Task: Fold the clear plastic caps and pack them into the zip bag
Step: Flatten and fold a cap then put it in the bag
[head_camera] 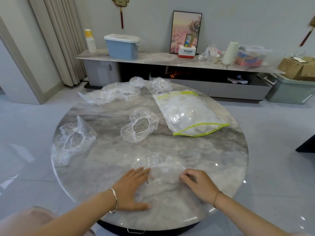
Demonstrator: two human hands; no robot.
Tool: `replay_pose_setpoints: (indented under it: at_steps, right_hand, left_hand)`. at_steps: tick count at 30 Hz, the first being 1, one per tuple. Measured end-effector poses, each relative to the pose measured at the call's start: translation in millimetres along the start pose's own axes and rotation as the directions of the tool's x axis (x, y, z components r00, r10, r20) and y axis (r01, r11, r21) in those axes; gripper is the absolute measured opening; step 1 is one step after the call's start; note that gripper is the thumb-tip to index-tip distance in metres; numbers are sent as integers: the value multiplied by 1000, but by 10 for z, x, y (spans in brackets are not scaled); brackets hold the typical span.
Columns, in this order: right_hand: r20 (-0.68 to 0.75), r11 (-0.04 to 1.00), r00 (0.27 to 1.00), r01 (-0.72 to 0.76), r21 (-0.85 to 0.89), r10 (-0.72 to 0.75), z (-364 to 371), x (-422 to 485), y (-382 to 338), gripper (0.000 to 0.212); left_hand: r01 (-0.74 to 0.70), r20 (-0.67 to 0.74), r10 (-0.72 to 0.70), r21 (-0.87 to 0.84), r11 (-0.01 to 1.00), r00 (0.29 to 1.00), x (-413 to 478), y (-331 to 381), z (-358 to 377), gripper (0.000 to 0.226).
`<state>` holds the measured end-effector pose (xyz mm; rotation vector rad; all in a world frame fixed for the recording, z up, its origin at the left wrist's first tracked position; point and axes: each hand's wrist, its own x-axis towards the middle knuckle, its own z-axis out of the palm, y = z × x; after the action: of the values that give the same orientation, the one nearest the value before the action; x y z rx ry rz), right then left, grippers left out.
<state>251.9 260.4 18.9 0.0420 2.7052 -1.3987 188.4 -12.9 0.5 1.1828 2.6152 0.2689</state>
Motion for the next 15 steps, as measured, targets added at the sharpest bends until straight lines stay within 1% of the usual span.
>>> replay_pose_setpoints:
  at_steps: [1,2,3,4,5,7,9,11,12,13,14,15]
  right_hand:
    - [-25,998,999,-22,65,23,3,17,-27,19]
    - [-57,993,997,-44,109,51,5,33,-39,19]
    - [-89,989,993,-63,136,75,1,45,-47,20]
    - [-118,986,988,-82,144,99,-6,55,-55,21]
    - [-135,985,984,-101,139,120,-12,60,-48,22]
    - [-151,988,978,-137,68,146,-29,62,-27,24]
    - [-172,985,974,-159,-65,146,-34,66,3,25]
    - [-217,960,968,-177,-219,129,-48,80,20,20]
    - [-248,935,964,-175,-309,99,-47,80,19,12]
    - [-280,906,959,-145,-398,30,-41,85,17,6]
    - [-311,871,947,-80,-484,-85,-19,95,27,13]
    - [-313,830,925,7,-557,-217,21,103,43,22]
  left_hand:
    - [-20,-101,20,-1,1000,995,-2,21,7,100]
    - [-47,-252,44,-7,999,967,11,36,11,78]
    - [-46,-372,13,-80,996,928,33,44,4,52]
    - [-15,-411,-81,-226,974,908,43,58,-32,32]
    - [34,-385,-179,-354,935,906,56,68,-68,22]
    - [120,-311,-315,-513,850,897,93,47,-83,17]
    - [189,-266,-405,-583,790,874,117,-22,-75,10]
    - [288,-201,-443,-519,805,874,128,-87,-68,11]
    - [333,-173,-453,-463,821,875,126,-92,-70,12]
    - [364,-175,-458,-396,843,871,134,-92,-68,18]
    - [348,-234,-432,-327,879,871,137,-77,-65,28]
    - [286,-335,-365,-263,922,869,140,-57,-61,37]
